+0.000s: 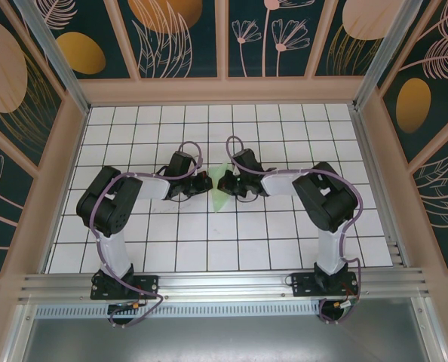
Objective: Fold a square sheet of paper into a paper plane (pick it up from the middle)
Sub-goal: Fourth fold the wing at the center of the table, then turn over the paper at the center of the table.
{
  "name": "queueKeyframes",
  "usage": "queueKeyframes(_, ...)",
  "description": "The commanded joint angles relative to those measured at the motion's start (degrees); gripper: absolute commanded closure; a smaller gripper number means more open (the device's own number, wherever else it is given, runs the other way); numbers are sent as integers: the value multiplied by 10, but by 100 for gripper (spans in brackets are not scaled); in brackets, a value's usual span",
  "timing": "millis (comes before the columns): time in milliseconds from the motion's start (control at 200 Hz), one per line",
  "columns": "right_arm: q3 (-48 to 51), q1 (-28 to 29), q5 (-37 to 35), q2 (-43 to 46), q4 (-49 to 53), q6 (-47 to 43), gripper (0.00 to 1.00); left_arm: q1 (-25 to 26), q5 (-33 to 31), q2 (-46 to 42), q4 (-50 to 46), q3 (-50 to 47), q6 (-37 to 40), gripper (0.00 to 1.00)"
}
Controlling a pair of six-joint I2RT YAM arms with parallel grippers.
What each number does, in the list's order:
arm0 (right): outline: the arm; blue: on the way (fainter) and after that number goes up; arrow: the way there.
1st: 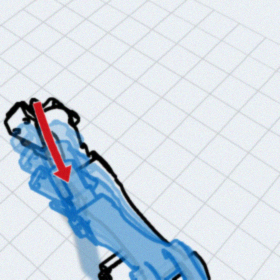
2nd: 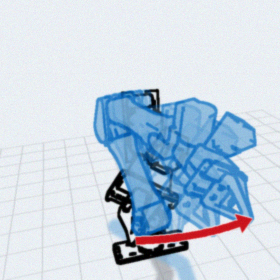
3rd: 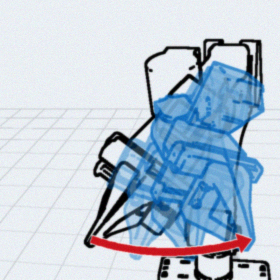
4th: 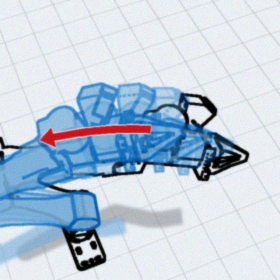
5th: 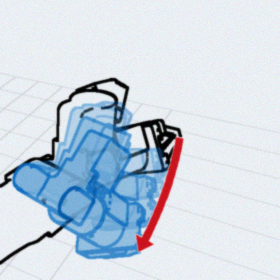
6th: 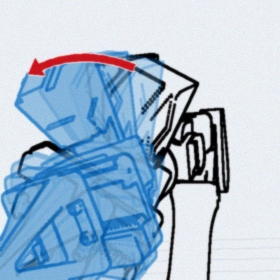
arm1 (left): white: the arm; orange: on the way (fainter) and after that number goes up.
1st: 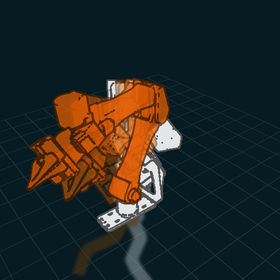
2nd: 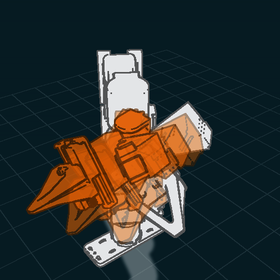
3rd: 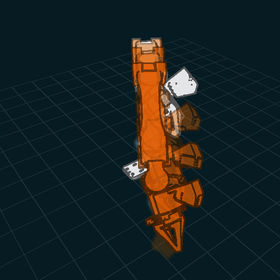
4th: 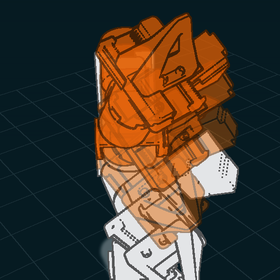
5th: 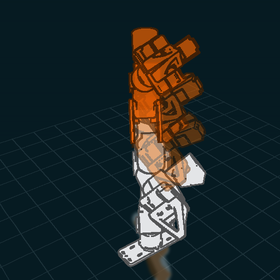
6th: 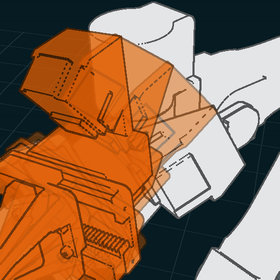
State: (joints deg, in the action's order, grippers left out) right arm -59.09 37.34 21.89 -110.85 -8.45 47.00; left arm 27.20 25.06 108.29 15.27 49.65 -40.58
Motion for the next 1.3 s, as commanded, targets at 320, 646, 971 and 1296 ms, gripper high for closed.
queueKeyframes(320, -34, -20, -19, -48, 11, -2, 100, -1, -19, 22, -40, -4, 19, 100)
queueKeyframes(646, -34, -23, -91, 64, 36, -16, 88, 0, 7, -46, -32, 14, 13, 80)
queueKeyframes(971, -53, -30, -95, 28, 71, -34, 66, -2, -113, -146, -53, -22, -7, 53)
queueKeyframes(1296, -80, -34, -25, -28, 40, -59, 67, -7, -119, -160, -39, -59, -16, 45)
